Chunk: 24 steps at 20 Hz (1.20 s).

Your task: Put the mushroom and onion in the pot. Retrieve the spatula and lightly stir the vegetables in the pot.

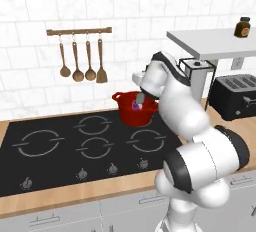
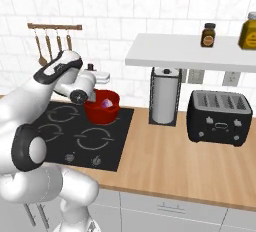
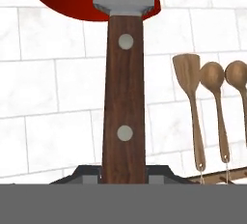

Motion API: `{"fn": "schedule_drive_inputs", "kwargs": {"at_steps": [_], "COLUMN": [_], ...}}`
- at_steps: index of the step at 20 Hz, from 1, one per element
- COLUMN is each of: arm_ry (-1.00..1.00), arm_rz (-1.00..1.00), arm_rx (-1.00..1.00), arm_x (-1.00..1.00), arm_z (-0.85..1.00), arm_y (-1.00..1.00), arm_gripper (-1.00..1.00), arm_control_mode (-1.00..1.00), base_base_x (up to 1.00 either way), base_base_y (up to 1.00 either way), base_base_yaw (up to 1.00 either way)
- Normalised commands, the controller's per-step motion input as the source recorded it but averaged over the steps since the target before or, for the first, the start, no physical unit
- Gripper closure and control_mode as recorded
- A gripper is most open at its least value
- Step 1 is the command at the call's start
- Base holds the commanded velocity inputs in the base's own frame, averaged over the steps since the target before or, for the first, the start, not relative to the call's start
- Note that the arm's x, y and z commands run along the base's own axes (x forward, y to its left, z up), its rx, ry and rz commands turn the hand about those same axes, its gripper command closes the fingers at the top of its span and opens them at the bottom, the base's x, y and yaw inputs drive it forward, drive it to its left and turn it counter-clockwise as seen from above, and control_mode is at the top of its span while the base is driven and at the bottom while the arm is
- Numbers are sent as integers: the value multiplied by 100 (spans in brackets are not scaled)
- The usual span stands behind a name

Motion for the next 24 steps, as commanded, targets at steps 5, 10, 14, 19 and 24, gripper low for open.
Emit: {"fn": "schedule_drive_inputs", "kwargs": {"at_steps": [5,10,14,19,24], "arm_ry": [-26,-5,0,-5,-5], "arm_rz": [5,1,0,0,0], "arm_rx": [-14,-3,0,0,0], "arm_x": [0,-3,13,52,41], "arm_z": [-72,-75,-42,-3,10], "arm_y": [9,15,4,0,1], "arm_gripper": [100,100,100,100,100], "arm_control_mode": [-100,-100,-100,-100,-100], "base_base_x": [0,0,0,0,0], "base_base_y": [0,0,0,0,0], "base_base_yaw": [0,0,0,0,0]}}
